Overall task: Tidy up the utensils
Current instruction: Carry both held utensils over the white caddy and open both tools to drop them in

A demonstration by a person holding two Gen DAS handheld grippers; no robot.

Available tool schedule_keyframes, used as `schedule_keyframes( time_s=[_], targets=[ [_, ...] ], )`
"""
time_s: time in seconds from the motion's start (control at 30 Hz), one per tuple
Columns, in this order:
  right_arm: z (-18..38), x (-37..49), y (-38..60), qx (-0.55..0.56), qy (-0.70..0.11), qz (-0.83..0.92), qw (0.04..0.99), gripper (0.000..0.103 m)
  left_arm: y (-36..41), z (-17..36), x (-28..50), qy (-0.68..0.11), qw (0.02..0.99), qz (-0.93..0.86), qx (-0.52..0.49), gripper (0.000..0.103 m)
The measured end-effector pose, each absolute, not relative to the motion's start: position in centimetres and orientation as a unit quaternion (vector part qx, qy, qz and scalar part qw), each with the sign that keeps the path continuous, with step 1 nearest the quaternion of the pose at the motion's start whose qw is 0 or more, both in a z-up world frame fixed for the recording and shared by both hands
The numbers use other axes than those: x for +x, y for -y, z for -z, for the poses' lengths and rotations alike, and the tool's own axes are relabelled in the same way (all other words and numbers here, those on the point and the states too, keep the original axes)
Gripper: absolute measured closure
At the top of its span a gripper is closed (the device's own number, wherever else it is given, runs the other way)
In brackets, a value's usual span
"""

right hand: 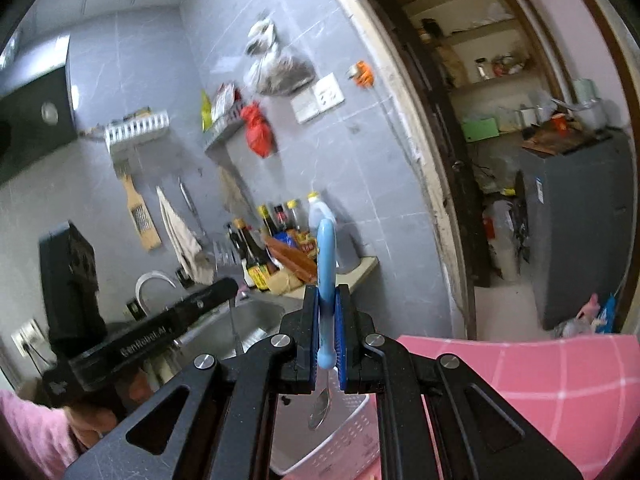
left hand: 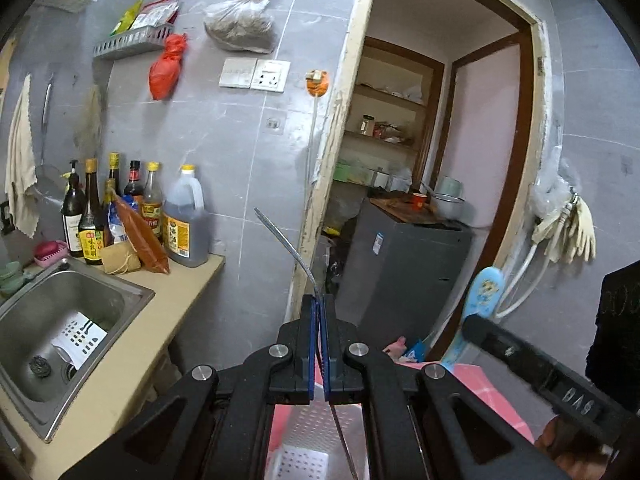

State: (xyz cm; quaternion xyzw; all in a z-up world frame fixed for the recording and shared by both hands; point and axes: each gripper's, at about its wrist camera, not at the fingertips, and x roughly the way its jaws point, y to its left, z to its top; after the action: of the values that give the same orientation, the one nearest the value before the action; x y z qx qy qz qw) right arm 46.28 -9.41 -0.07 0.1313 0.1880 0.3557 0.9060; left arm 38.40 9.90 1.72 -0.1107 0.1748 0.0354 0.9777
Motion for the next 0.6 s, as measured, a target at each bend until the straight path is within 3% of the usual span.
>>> schedule_keyframes(
  time_s=[0.6],
  targets=[
    [7.1,48.7,6.2,0.094,-0.256,-0.391,0.879,0.096,-9.6,4.2,39.7,-0.209,0.974,-0.003,-0.089,0.1]
  ],
)
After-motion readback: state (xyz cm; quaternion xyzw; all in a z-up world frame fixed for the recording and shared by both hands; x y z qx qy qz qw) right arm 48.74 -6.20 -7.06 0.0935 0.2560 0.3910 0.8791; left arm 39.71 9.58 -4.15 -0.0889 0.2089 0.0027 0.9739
